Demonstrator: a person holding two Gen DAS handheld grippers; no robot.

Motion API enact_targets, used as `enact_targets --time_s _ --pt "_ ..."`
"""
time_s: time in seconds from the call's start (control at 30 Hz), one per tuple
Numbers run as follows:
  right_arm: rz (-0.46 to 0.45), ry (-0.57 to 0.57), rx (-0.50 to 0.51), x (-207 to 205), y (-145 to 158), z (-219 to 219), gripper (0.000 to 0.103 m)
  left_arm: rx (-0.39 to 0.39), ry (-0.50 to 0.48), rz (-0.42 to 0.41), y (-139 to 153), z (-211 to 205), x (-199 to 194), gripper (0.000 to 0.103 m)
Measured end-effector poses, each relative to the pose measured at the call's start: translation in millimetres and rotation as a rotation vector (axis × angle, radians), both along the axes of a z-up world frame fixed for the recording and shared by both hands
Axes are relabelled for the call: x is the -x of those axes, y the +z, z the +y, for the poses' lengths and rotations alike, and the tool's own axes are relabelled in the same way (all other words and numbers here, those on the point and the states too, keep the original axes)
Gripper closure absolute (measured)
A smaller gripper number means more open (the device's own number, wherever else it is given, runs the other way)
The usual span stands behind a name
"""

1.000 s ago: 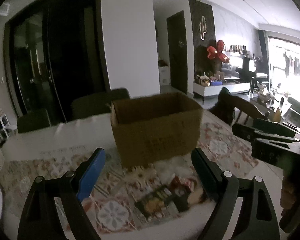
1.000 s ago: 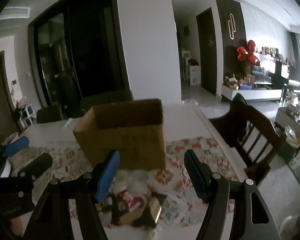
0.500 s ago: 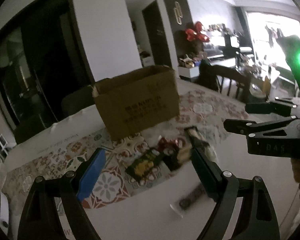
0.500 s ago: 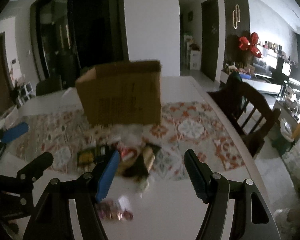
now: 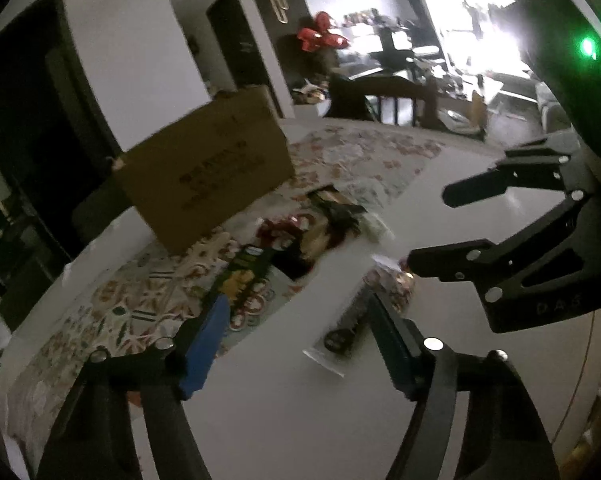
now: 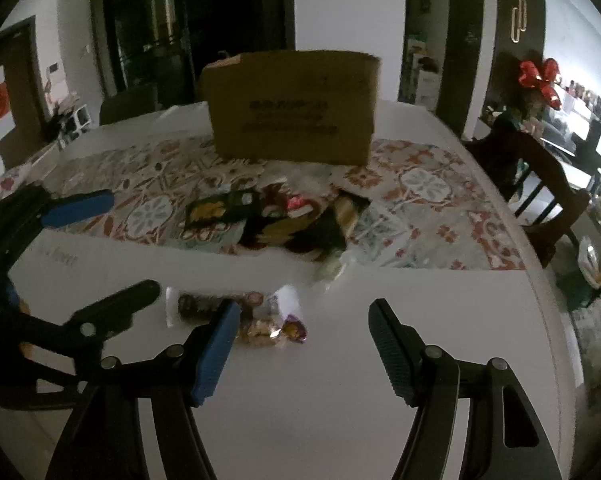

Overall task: Organize snacks
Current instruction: 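Grasp the gold-wrapped candy with the right tool while the left tool grasps the white snack bar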

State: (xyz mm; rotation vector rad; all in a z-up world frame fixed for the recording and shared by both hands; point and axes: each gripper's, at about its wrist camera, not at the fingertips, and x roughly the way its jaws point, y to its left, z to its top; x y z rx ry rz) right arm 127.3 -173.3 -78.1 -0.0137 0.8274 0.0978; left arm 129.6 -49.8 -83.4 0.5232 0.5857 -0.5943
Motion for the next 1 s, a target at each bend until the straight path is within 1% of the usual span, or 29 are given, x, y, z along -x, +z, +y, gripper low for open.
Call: enact_targets --time_s 0.07,0.2,0.23,0.3,0.37,0.47,0.57,0.6,0.67,0.73,0.8,0.87,0.93,1.0 --pt "0.012 0.017 -0.005 -2 -5 3 0.035 -0.005 -0.017 0.021 -7 -1 -4 0.037" --pt "0.046 0.033 -0.013 -9 -16 5 0.036 0.022 -0.029 0.072 -18 -1 -12 0.042" --pt "0.056 0.036 -0.025 -11 -19 5 0.036 0.028 -0.035 0.087 -20 -2 -13 0.042" --pt "0.074 0.032 -0.042 -15 -24 3 0.036 0.029 -0.047 0.103 -25 -4 -16 0.045" --pt "0.087 0.032 -0.056 -17 -28 2 0.040 0.032 -0.056 0.111 -29 -5 -18 0.047" --pt "0.110 0.038 -0.062 -20 -34 2 0.043 0.054 -0.076 0.144 -34 -6 -22 0.048" --pt "0.119 0.041 -0.070 -22 -36 2 0.046 0.057 -0.094 0.175 -39 -10 -26 0.049" --pt "0.120 0.043 -0.072 -23 -37 3 0.046 0.055 -0.097 0.182 -41 -11 -28 0.051" --pt "0.126 0.052 -0.082 -24 -38 3 0.051 0.055 -0.103 0.200 -43 -13 -30 0.053" --pt "0.136 0.055 -0.092 -25 -40 2 0.054 0.060 -0.103 0.222 -46 -14 -33 0.055" --pt "0.145 0.048 -0.098 -27 -42 1 0.055 0.065 -0.100 0.248 -48 -14 -35 0.058" --pt "0.144 0.046 -0.105 -27 -43 0 0.061 0.073 -0.096 0.268 -49 -15 -38 0.061" --pt "0.145 0.051 -0.109 -27 -43 0 0.065 0.073 -0.095 0.287 -50 -17 -38 0.063" --pt "0.145 0.054 -0.112 -26 -43 0 0.066 0.074 -0.093 0.295 -50 -17 -37 0.068"
